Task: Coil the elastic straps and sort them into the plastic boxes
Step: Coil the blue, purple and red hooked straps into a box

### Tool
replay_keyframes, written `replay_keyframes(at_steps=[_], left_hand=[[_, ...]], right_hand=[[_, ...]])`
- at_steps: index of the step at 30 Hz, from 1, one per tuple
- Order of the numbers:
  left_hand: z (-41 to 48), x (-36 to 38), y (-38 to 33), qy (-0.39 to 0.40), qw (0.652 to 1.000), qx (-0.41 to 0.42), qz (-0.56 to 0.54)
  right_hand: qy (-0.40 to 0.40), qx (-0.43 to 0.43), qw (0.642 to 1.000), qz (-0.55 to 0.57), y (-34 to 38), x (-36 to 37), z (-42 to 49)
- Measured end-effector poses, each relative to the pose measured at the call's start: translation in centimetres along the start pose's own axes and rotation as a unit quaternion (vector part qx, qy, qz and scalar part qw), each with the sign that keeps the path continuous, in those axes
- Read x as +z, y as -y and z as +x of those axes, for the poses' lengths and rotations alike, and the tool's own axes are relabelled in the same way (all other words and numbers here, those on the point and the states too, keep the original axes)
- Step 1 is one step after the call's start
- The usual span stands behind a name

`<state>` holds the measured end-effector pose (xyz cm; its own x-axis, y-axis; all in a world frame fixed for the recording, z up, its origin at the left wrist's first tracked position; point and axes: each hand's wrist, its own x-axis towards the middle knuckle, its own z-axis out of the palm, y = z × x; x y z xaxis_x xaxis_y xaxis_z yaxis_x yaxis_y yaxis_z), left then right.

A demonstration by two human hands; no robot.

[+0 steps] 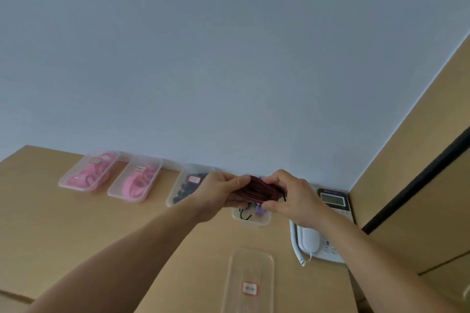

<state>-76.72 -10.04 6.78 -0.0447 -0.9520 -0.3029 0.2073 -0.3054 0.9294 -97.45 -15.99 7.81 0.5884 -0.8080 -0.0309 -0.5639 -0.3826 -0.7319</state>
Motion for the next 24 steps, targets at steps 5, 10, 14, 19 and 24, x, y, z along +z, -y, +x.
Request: replay_keyframes(at_steps=[5, 10, 14, 19, 24], left_hand=[[3.7, -1.9, 2.8, -0.015, 0.999, 0.016, -0.034], [6.8, -3.1, 5.2, -0.02, 1.0, -0.006, -0.003], [8.6, -4.0, 6.2, -0.025, 0.995, -0.006, 0.101], [10.0, -5.4, 8.1, -0.059, 0.86, 0.069, 0.502], [9.9, -5.1, 10.2, 0.015, 0.769, 0.13, 0.625]], right_hand=[[0.035, 0.054, 0.998, 0.017, -1.4, 1.2, 3.2], [0.037, 0.096, 0.995, -0.013, -3.0, 2.1, 6.4], [0.053, 0.109, 0.992, -0.046, -4.5, 3.1, 8.0], [0.111, 0.081, 0.979, -0.151, -6.4, 4.1, 9.2], [0.202, 0.028, 0.952, -0.229, -8.1, 6.6, 10.2]])
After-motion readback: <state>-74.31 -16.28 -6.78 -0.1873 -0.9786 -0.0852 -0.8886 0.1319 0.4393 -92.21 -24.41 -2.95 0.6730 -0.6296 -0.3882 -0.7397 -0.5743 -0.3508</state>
